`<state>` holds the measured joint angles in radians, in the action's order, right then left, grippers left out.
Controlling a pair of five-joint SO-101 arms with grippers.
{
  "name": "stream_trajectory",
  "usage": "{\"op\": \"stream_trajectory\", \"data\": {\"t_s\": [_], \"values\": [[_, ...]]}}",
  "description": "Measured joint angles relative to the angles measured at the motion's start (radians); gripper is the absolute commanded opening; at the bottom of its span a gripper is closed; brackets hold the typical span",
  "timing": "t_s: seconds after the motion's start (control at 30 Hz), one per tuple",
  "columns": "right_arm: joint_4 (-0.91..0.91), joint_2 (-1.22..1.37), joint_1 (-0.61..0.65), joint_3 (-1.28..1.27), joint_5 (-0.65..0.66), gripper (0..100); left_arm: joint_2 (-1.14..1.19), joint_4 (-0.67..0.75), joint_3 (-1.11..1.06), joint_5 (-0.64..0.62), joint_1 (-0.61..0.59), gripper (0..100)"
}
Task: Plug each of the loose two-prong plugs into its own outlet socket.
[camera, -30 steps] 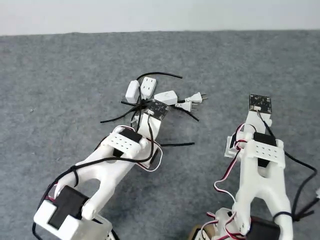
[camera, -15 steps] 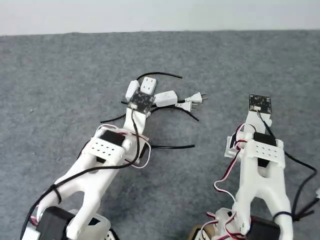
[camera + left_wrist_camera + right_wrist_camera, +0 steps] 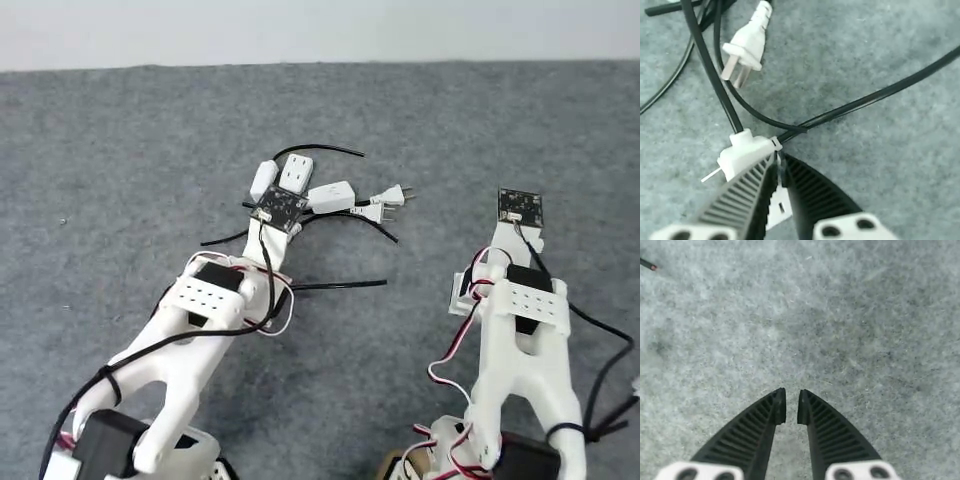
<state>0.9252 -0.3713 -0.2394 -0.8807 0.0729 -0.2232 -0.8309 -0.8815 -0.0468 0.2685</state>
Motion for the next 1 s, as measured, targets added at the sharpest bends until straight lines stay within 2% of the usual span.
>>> {"op": "stream_trajectory", "data": {"t_s": [0.3, 0.5, 0.63, 0.9, 1.0], "values": [[-0.006, 0.000, 0.000, 0.000, 0.008, 6.1, 0.011, 0.003, 0.011, -0.002, -0.069, 2], [-0.006, 0.000, 0.000, 0.000, 0.008, 6.1, 0.012, 0.000, 0.017, 0.000, -0.124, 19], [-0.006, 0.000, 0.000, 0.000, 0.014, 6.1, 0.005, 0.000, 0.017, 0.000, -0.141, 20], [-0.006, 0.000, 0.000, 0.000, 0.014, 6.1, -0.193, 0.002, -0.092, 0.000, -0.184, 21], [-0.006, 0.000, 0.000, 0.000, 0.014, 6.1, -0.269, 0.037, -0.166, 0.020, -0.184, 26]]}}
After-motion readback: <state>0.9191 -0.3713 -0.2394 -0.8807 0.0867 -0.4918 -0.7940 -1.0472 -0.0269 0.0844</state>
